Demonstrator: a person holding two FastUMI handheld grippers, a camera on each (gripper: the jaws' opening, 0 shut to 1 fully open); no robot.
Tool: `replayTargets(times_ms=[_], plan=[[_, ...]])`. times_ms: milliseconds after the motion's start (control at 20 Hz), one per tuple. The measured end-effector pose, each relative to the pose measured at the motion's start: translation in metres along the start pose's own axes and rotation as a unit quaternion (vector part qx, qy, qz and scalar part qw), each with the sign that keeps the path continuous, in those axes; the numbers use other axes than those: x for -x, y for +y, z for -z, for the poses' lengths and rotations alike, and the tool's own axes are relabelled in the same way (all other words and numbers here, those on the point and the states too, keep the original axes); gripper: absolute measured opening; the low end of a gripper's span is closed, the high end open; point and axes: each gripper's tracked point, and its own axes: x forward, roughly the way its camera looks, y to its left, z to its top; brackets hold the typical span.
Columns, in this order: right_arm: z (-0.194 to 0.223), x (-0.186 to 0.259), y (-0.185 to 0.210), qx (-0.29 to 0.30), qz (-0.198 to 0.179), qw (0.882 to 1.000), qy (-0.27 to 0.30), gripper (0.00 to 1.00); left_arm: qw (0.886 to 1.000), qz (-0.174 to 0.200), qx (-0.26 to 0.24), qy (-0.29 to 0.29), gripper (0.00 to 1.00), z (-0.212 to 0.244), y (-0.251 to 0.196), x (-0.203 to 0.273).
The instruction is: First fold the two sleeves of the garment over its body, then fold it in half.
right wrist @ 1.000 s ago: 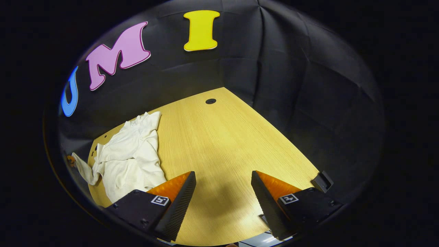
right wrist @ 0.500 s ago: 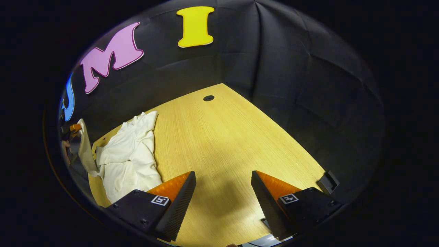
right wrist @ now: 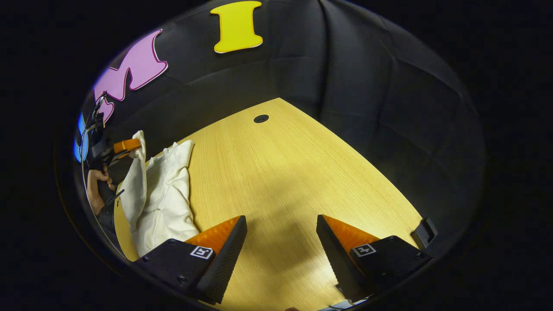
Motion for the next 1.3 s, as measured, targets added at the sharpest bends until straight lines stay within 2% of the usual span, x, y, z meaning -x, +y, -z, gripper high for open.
replayTargets(times_ms=[50, 100, 200, 350, 500, 600, 850, 1050, 1300], plan=[[0.001, -0.002, 0.005, 0.0, -0.003, 1.0, 0.001, 0.99, 0.999, 0.025, 0.011, 0.019, 0.16, 0.009, -0.02, -0.004], [0.001, -0.003, 0.009, 0.001, -0.005, 1.0, 0.002, 0.99, 0.999, 0.037, 0.017, 0.022, 0.15, 0.01, -0.027, -0.002], [0.0, -0.003, 0.022, 0.001, -0.013, 1.0, -0.001, 0.99, 0.998, 0.06, 0.022, 0.015, 0.48, 0.009, -0.037, 0.002], [0.007, -0.004, 0.045, 0.018, -0.028, 0.999, 0.003, 0.99, 0.998, 0.059, 0.014, 0.009, 1.0, 0.018, -0.014, 0.038], [0.014, -0.002, 0.078, 0.03, -0.055, 0.998, 0.011, 0.99, 1.0, 0.019, 0.017, 0.008, 0.99, 0.044, 0.041, 0.088], [0.02, 0.0, 0.111, 0.054, -0.084, 0.995, 0.013, 0.99, 0.999, -0.031, 0.02, 0.027, 0.99, 0.084, 0.095, 0.138], [0.048, -0.003, 0.169, 0.097, -0.133, 0.986, 0.041, 0.99, 0.988, -0.098, 0.075, 0.088, 0.97, 0.178, 0.158, 0.218], [0.075, -0.01, 0.194, 0.12, -0.151, 0.979, 0.071, 0.99, 0.974, -0.12, 0.133, 0.138, 0.98, 0.247, 0.163, 0.26], [0.111, -0.032, 0.202, 0.167, -0.147, 0.969, 0.104, 0.99, 0.961, -0.134, 0.16, 0.18, 0.98, 0.298, 0.149, 0.277]])
